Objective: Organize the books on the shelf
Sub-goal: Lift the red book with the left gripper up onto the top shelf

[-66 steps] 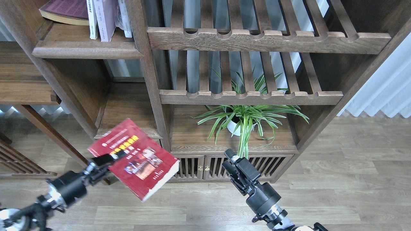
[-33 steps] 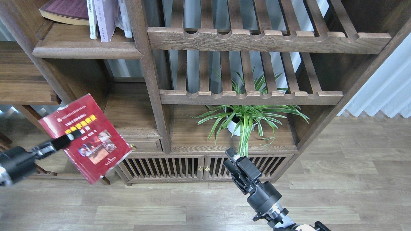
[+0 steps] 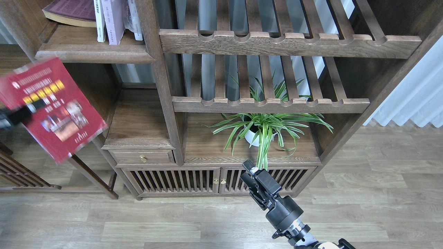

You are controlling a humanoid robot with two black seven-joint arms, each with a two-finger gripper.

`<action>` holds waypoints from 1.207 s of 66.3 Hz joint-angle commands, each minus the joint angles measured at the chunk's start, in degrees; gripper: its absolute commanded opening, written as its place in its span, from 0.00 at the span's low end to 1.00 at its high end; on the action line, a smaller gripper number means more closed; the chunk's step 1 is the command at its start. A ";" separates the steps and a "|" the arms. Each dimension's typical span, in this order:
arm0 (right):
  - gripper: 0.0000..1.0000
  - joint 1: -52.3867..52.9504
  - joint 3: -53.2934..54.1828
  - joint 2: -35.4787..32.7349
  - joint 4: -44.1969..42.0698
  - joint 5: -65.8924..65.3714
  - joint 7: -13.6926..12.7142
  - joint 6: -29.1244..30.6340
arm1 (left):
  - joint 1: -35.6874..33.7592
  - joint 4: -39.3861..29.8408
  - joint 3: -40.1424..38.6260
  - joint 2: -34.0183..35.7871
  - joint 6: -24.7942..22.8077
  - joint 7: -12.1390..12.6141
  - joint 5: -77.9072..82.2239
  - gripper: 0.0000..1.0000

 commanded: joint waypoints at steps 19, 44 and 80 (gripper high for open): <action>0.90 0.36 -0.09 0.00 0.01 0.09 0.02 0.01 | -5.45 0.68 -6.91 1.97 0.00 2.97 0.26 0.00; 0.91 0.27 -0.26 0.44 0.01 0.09 0.02 0.01 | -27.43 5.52 -0.23 -6.90 0.00 3.32 11.42 0.00; 0.91 0.27 -0.09 0.44 0.01 0.27 0.11 0.01 | -45.54 20.72 -0.32 -29.92 0.00 3.76 33.22 0.00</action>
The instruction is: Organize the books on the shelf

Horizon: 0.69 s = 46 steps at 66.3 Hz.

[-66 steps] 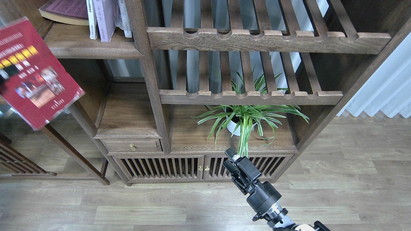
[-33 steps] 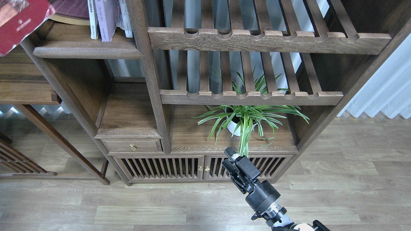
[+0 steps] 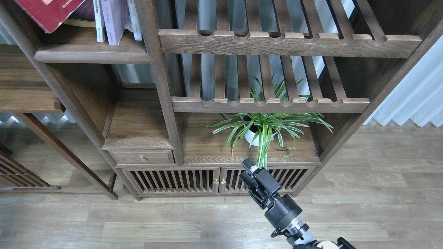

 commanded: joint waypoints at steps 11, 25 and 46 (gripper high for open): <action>0.91 -0.25 0.05 0.09 0.00 0.09 0.01 0.00 | -6.18 6.85 -1.09 -11.03 0.00 -1.33 8.29 0.00; 0.91 -0.52 0.40 -0.35 0.00 0.09 0.01 0.00 | -6.45 8.08 -0.30 -14.81 0.00 -10.20 13.39 0.00; 0.91 -0.61 -0.13 0.26 0.00 0.09 0.01 0.00 | -7.59 14.23 -0.56 -21.66 0.00 -15.57 14.09 0.00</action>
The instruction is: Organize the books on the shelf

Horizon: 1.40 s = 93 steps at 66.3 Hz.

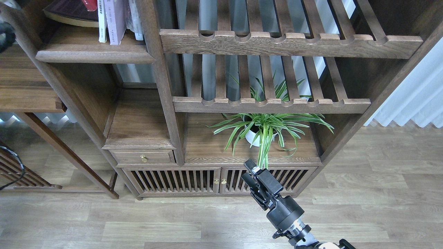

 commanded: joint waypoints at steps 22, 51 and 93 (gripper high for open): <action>0.91 0.01 -0.41 0.55 -0.01 0.08 -0.01 0.00 | -4.83 9.98 0.40 -5.88 0.00 -5.36 -0.51 0.00; 0.91 0.10 -0.41 1.51 -0.01 0.08 -0.01 0.00 | -7.20 14.47 3.83 -6.33 0.00 -6.67 -0.60 0.00; 0.91 0.10 -0.59 2.48 0.17 0.08 -0.01 0.00 | -4.39 15.35 3.65 -6.41 0.00 -11.24 -1.30 0.01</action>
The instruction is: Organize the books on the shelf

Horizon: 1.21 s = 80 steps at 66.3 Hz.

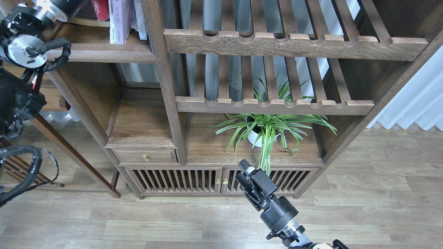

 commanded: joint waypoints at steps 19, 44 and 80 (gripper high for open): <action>0.91 0.00 -0.02 0.39 0.01 -0.01 -0.01 0.00 | 1.76 -0.09 -0.73 -1.06 0.00 -0.24 -4.68 0.37; 0.91 0.09 -0.02 0.47 0.18 -0.01 -0.01 0.00 | 2.29 0.08 -0.82 -3.70 0.00 -1.38 -16.54 0.61; 0.91 0.53 0.07 1.88 0.18 0.08 0.26 0.00 | 7.91 -8.00 -1.96 -4.05 0.00 -3.14 -31.93 0.92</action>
